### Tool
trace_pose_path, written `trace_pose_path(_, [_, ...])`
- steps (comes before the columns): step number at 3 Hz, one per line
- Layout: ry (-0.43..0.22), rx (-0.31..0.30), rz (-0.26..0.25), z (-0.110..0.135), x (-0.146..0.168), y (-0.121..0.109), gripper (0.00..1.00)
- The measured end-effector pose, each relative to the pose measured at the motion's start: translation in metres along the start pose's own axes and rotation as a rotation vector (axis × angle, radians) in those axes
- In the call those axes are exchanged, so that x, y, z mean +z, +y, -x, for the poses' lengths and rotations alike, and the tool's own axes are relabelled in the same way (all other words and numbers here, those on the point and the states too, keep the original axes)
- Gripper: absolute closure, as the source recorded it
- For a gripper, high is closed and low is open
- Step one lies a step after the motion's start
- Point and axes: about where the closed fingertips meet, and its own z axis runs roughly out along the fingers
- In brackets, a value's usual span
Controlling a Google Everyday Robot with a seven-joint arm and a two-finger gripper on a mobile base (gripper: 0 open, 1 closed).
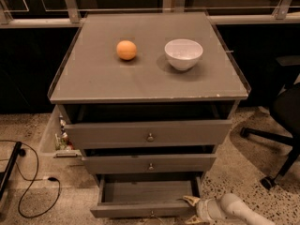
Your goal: Open bottom drawer
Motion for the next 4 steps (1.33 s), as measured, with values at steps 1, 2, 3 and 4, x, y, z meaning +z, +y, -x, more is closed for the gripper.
trace_pose_path(1, [-0.001, -0.046, 0.006, 0.003, -0.010, 0.029, 0.61])
trace_pose_path(2, [-0.001, -0.046, 0.006, 0.005, -0.013, 0.028, 0.84])
trace_pose_path(3, [-0.022, -0.087, 0.018, 0.016, -0.021, 0.038, 1.00])
trace_pose_path(4, [-0.022, -0.087, 0.018, 0.017, -0.023, 0.038, 0.81])
